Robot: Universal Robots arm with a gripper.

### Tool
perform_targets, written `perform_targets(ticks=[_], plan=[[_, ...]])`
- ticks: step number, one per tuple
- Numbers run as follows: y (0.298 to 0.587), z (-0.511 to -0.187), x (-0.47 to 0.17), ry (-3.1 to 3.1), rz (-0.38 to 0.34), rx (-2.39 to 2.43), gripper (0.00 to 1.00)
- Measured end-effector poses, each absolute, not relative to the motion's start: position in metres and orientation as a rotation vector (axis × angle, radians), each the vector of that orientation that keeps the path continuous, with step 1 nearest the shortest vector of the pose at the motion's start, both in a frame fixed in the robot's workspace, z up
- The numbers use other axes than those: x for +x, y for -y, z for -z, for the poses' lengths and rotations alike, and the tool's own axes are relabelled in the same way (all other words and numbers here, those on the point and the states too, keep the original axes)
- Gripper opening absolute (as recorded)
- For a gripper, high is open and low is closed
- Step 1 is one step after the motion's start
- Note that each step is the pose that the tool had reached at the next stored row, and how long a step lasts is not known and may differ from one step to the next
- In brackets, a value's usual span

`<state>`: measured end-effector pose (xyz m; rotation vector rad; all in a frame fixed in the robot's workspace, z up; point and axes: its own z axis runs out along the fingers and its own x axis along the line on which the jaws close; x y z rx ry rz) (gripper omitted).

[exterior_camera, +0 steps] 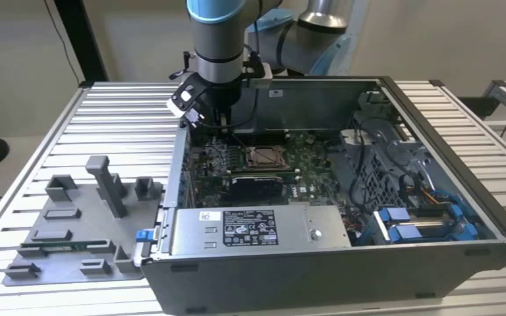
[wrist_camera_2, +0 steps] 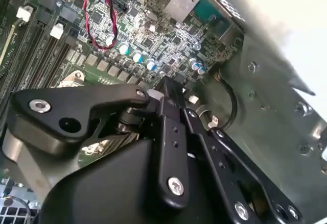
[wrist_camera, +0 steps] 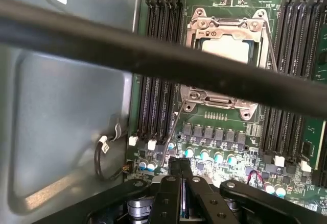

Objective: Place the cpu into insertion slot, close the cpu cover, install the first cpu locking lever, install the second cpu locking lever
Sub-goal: 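Install the first cpu locking lever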

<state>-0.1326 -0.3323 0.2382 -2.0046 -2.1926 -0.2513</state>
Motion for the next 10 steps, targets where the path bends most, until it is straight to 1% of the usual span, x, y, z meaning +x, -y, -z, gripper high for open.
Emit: perform_targets(ticks=[10], plan=[[0.3314, -0.2428, -0.1342, 2.186, 0.27, -1.99, 0.0]])
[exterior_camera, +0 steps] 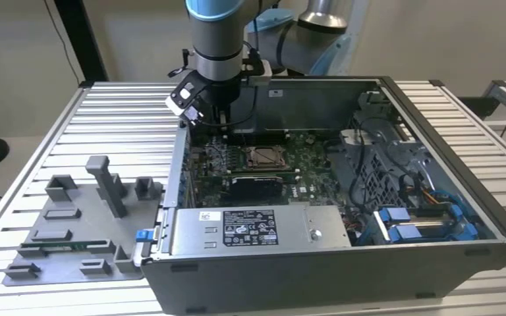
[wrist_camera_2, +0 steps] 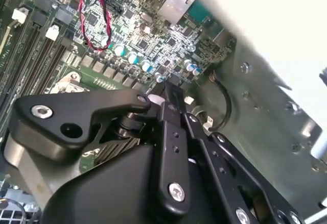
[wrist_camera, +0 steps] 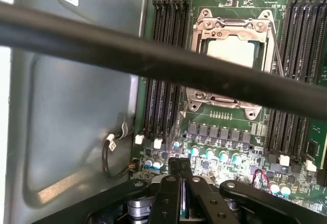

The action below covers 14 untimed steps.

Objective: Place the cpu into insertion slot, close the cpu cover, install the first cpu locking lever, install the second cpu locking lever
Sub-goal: 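Install the first cpu locking lever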

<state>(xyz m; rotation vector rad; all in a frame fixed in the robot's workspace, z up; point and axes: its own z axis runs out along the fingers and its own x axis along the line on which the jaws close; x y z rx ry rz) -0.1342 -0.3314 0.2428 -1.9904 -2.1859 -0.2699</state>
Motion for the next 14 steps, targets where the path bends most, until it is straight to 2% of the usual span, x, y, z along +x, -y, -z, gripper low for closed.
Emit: perform_targets(ticks=[14], plan=[[0.332, -0.243, -0.112, 2.182, 0.272, -1.986, 0.0]])
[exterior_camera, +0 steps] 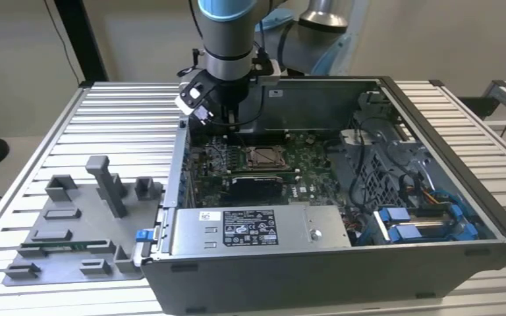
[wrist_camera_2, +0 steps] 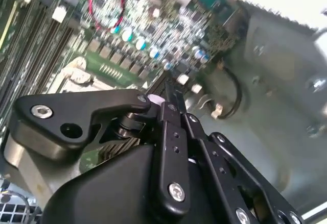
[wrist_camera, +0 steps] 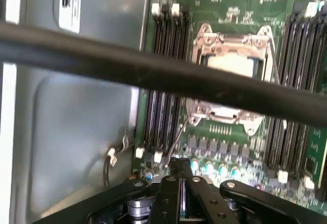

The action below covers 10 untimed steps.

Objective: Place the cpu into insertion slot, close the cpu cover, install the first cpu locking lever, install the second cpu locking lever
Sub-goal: 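Install the first cpu locking lever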

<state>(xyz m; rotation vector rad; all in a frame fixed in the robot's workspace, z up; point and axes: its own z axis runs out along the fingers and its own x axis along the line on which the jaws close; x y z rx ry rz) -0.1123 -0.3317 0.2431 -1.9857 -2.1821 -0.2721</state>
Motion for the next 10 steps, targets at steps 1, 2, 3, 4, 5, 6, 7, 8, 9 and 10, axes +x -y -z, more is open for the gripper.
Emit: perform_targets(ticks=[1, 2, 3, 4, 5, 6, 7, 8, 9, 10], plan=[[0.332, -0.243, -0.108, 2.181, 0.273, -1.985, 0.0], [0.332, -0.243, -0.104, 2.18, 0.275, -1.983, 0.0], [0.332, -0.243, -0.1, 2.178, 0.279, -1.981, 0.0], [0.332, -0.243, -0.095, 2.177, 0.282, -1.98, 0.0], [0.332, -0.243, -0.091, 2.175, 0.285, -1.978, 0.0], [0.332, -0.243, -0.087, 2.173, 0.288, -1.976, 0.0], [0.332, -0.243, -0.082, 2.172, 0.29, -1.974, 0.0], [0.332, -0.243, -0.078, 2.171, 0.293, -1.973, 0.0], [0.332, -0.243, -0.074, 2.169, 0.295, -1.971, 0.0], [0.332, -0.243, -0.07, 2.168, 0.297, -1.97, 0.0]])
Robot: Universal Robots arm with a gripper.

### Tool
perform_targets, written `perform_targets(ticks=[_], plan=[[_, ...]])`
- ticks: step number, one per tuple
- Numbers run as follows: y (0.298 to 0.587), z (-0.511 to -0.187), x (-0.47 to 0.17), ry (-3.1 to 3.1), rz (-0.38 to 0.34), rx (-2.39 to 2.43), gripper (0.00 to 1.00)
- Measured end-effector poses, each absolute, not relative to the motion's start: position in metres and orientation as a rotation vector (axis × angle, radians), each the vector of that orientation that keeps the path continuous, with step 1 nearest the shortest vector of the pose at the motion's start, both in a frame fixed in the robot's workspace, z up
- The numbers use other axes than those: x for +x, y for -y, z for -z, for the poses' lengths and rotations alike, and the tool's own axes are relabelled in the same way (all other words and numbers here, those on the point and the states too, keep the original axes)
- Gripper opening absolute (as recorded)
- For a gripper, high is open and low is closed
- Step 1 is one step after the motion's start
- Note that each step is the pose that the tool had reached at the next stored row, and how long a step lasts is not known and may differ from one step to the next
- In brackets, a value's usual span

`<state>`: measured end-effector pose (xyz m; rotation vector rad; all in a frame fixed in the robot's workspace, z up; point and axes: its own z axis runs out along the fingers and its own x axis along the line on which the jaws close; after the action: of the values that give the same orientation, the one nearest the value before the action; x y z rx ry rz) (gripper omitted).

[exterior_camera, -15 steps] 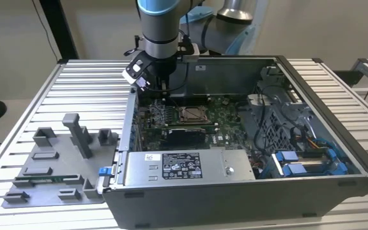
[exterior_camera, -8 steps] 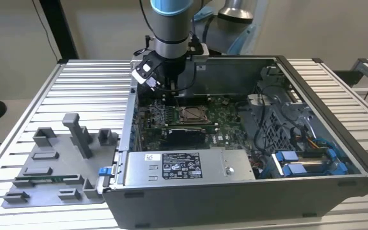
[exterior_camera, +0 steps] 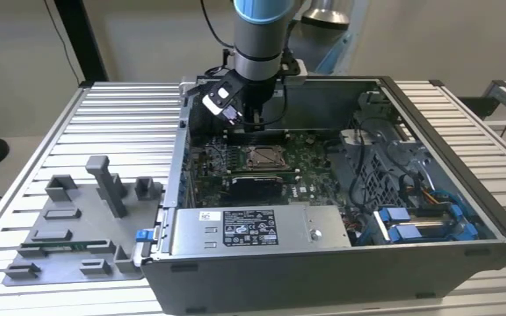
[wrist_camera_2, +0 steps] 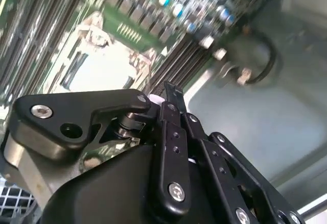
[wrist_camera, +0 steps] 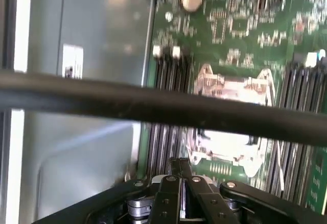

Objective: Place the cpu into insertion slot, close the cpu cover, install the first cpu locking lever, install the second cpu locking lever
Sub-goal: 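Install the first cpu locking lever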

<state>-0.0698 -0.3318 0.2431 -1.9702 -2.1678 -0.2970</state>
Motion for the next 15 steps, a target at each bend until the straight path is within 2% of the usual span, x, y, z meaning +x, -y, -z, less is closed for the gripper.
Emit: perform_targets(ticks=[8, 15], plan=[[0.3318, -0.2427, -0.0664, 2.172, 0.291, -1.973, 0.0], [0.3317, -0.2409, -0.0678, 2.184, 0.32, -1.985, 0.0]])
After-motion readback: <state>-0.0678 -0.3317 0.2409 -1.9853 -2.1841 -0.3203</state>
